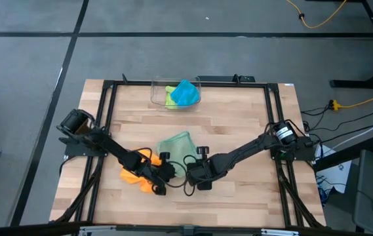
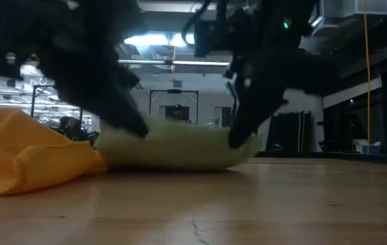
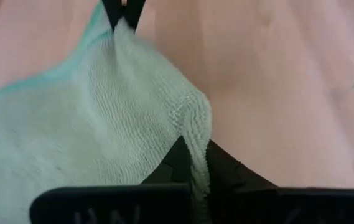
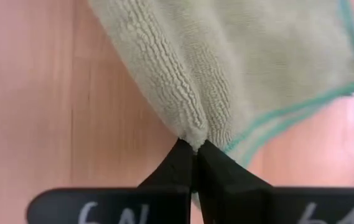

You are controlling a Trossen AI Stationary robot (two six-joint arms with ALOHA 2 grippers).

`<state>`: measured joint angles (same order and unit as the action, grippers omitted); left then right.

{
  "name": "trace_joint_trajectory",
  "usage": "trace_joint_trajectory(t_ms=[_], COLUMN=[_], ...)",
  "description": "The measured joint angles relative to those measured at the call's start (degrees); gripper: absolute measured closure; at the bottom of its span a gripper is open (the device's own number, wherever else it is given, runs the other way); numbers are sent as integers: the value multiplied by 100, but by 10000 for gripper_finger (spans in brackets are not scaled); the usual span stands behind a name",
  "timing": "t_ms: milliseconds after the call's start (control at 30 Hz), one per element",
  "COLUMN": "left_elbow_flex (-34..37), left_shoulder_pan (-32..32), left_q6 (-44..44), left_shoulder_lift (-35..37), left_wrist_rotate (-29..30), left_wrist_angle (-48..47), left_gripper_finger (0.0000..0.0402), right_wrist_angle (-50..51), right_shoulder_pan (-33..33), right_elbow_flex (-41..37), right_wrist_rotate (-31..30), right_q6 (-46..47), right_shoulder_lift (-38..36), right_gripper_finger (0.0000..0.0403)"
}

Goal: Fold microfiber towels
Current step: Put the green towel into the transparent bin

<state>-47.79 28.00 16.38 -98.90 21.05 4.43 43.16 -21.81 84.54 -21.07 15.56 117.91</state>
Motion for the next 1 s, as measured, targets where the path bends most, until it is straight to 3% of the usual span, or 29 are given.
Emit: trace_joint_trajectory(t_ms=[200, 467, 767, 1000], left_elbow_flex=[-9, -15, -15, -16], left_shoulder_pan=[146, 102, -318, -499], left_q6=[2, 17, 603, 579], left_shoulder_lift=[552, 1115, 1070, 1096], left_wrist_rotate=[38, 449, 515, 640], left_wrist_angle=[-6, -725, -1799, -1889], left_gripper_finger=[399, 399, 398, 398], right_wrist_angle=[434, 585, 261, -77], right_shoulder_pan=[-23, 157, 656, 1077], right_elbow_flex=[513, 754, 694, 693], right_wrist_rotate=[-93, -830, -838, -748], right_q6=[1, -528, -1072, -1736], right_shoulder_lift=[-8, -20, -25, -27], right_gripper_finger=[397, 396, 395, 394])
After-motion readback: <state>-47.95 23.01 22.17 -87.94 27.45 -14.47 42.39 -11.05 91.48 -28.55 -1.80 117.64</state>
